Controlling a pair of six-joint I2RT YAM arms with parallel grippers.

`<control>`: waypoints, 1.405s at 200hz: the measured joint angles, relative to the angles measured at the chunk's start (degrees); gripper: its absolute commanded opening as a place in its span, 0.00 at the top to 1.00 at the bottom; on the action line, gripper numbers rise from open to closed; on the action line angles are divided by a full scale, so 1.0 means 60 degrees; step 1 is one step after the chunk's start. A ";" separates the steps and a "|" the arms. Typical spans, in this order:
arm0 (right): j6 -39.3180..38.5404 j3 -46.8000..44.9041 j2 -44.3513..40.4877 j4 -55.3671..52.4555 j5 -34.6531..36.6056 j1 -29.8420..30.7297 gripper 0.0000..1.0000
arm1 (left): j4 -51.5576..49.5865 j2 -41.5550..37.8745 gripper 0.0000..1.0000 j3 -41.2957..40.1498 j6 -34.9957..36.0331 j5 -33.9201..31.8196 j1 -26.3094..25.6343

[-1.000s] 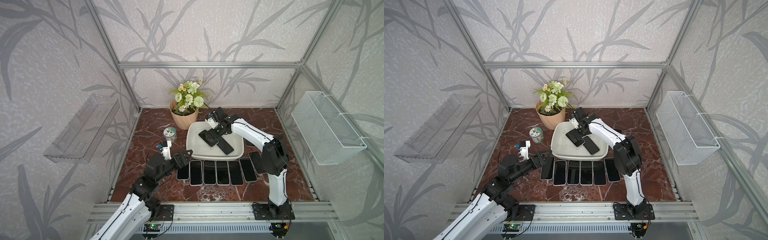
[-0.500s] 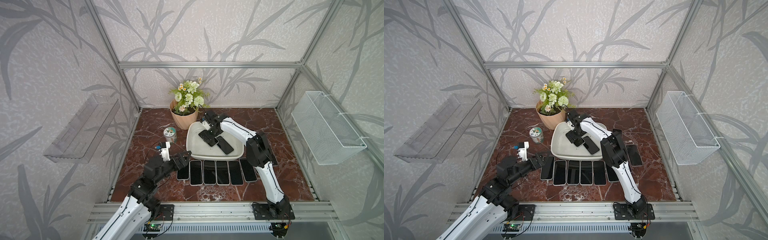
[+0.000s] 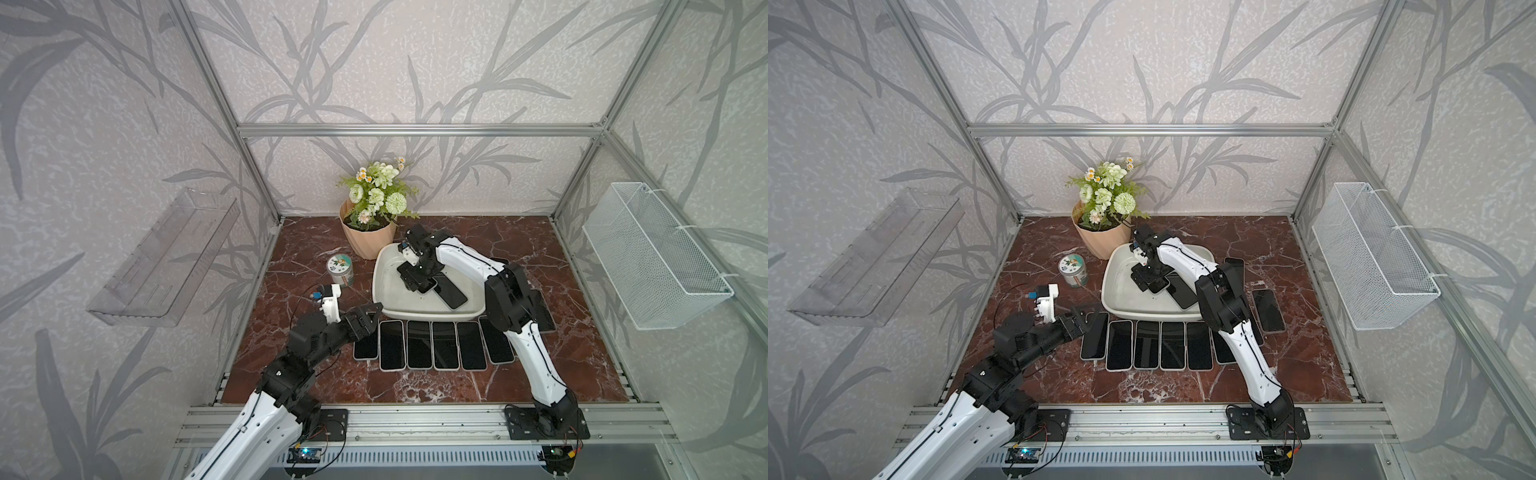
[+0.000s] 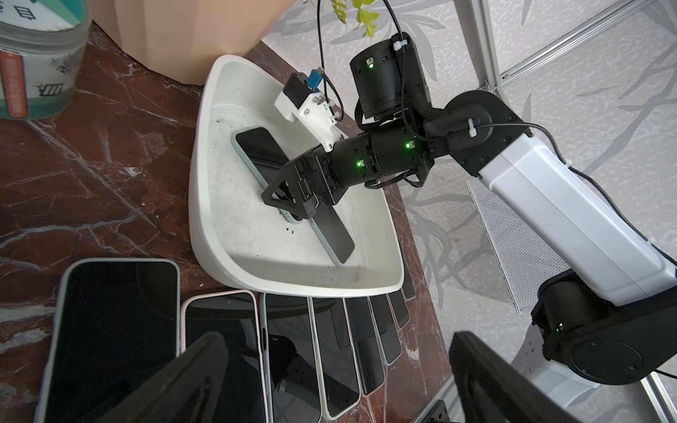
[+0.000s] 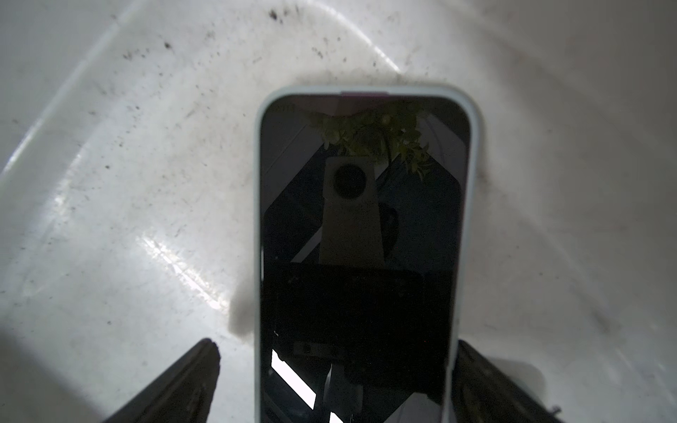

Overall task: Take the phone out of the storage box
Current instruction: Pick up the phone from the storage box.

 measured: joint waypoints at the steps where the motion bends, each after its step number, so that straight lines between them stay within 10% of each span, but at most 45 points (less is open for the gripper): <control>1: -0.0004 0.0000 0.0004 -0.0004 0.0000 0.0000 0.01 | -0.0004 0.0000 0.00 0.0000 0.0000 -0.0004 0.0000; 167: 0.0572 -0.1257 -0.0754 0.0313 0.0361 0.0058 0.25 | -0.0703 -0.0860 0.00 -0.0244 -0.0215 -0.0288 0.0000; 281: 0.5009 -0.6914 -0.4856 0.5599 -0.4299 -0.1603 0.29 | -0.0364 -0.1115 0.00 -0.0481 -0.1118 -0.0244 0.0000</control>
